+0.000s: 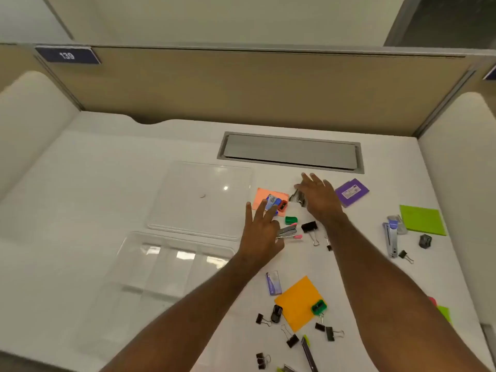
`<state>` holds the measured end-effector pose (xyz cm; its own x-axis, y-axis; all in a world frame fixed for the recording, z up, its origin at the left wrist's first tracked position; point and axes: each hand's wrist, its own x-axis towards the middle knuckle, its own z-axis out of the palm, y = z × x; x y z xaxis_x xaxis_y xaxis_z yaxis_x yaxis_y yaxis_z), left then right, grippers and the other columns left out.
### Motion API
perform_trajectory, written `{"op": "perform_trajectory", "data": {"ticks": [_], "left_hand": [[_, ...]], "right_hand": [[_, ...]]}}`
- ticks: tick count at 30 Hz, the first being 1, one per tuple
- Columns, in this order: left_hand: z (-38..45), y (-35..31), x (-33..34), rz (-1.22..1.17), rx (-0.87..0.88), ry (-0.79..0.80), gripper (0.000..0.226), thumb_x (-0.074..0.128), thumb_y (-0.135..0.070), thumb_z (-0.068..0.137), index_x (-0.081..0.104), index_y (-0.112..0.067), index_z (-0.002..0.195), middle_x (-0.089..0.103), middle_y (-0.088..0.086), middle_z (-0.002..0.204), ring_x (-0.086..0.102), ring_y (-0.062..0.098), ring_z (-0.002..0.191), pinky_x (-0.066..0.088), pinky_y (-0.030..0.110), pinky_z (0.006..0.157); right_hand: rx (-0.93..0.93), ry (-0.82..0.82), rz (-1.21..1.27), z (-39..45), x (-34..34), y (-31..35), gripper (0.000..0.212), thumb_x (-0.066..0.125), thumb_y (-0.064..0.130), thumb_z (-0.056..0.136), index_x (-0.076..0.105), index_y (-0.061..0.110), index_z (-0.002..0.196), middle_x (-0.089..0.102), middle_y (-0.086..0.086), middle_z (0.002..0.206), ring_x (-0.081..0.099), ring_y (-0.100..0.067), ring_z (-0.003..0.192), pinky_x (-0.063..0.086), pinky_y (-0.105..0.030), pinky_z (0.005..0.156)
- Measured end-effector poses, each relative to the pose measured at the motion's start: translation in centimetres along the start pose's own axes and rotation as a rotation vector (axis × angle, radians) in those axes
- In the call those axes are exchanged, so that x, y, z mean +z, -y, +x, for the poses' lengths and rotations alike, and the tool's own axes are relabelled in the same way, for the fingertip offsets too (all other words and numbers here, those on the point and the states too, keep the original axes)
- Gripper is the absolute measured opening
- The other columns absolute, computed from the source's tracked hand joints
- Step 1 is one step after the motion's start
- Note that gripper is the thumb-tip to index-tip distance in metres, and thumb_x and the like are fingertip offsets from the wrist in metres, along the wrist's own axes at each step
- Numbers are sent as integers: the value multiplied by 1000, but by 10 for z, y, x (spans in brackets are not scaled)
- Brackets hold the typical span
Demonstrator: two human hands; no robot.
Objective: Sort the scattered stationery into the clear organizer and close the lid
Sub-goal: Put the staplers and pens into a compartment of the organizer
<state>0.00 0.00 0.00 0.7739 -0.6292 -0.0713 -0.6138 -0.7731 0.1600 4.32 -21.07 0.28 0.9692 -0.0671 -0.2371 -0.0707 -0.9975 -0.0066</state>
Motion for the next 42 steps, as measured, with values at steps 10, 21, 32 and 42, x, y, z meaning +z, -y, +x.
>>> {"op": "perform_trajectory", "data": {"ticks": [10, 21, 32, 42], "left_hand": [[-32, 30, -34, -459, -44, -378, 34, 78, -37, 83, 71, -17, 109, 54, 5, 145, 33, 25, 146, 9, 52, 123], [-118, 101, -71, -715, -145, -604, 30, 81, -31, 79, 70, -14, 101, 57, -2, 141, 41, 15, 141, 18, 52, 121], [-213, 241, -78, -594, -284, -622, 25, 81, -37, 79, 71, -19, 92, 54, -7, 143, 43, 11, 138, 17, 56, 120], [-215, 304, -62, -307, -217, -431, 29, 77, -48, 79, 73, -20, 82, 52, 1, 145, 27, 25, 149, 8, 60, 120]], "right_hand": [[191, -360, 292, -22, 22, 2, 23, 58, 9, 94, 65, 8, 116, 64, -13, 112, 55, -28, 102, 48, -38, 85], [87, -660, 932, -64, -24, 113, 28, 73, 11, 86, 69, 9, 113, 68, -6, 107, 64, -19, 92, 52, -27, 81], [-94, -592, 990, -91, -30, 249, 29, 76, 14, 83, 70, 18, 112, 69, 5, 103, 61, 0, 92, 38, -2, 81], [-78, -575, 890, -97, -24, 331, 31, 78, 19, 82, 69, 23, 111, 67, 11, 103, 63, -10, 97, 51, -29, 88]]}}
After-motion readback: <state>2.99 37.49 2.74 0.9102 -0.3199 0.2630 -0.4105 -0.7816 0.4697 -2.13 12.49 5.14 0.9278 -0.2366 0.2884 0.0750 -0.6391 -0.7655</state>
